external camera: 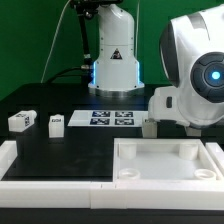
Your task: Assemble one leg
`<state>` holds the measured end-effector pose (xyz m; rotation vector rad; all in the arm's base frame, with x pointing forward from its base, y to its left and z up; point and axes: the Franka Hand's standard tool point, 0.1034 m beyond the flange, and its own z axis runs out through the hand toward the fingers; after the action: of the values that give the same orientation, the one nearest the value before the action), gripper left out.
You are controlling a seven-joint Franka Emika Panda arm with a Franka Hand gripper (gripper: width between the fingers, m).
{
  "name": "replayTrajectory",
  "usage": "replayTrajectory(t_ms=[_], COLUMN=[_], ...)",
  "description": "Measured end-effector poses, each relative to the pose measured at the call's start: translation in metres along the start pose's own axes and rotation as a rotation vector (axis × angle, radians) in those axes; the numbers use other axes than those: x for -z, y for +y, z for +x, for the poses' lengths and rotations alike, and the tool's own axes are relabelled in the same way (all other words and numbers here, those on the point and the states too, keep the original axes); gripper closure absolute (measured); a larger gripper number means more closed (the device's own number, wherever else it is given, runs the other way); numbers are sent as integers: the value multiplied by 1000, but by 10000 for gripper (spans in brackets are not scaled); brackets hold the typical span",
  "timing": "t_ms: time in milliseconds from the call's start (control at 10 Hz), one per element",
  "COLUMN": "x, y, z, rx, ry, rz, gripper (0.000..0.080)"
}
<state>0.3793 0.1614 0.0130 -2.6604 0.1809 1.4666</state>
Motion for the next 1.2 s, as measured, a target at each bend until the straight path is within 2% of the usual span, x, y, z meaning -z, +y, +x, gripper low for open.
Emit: replayTrajectory(t_ms=[200, 500, 600, 700, 1000, 1100, 1200], x=[31, 67, 62, 63, 73, 86, 99], y=[0, 1, 2, -1, -4, 1, 3], z=[-23, -49, -49, -40, -36, -26, -24], rx=[42, 51, 50, 51, 58, 81, 82], ry=[-11, 18, 21, 68, 387, 487, 547], rz=[-11, -13, -15, -7, 16, 3, 10], gripper=[511, 509, 509, 509, 509, 509, 509])
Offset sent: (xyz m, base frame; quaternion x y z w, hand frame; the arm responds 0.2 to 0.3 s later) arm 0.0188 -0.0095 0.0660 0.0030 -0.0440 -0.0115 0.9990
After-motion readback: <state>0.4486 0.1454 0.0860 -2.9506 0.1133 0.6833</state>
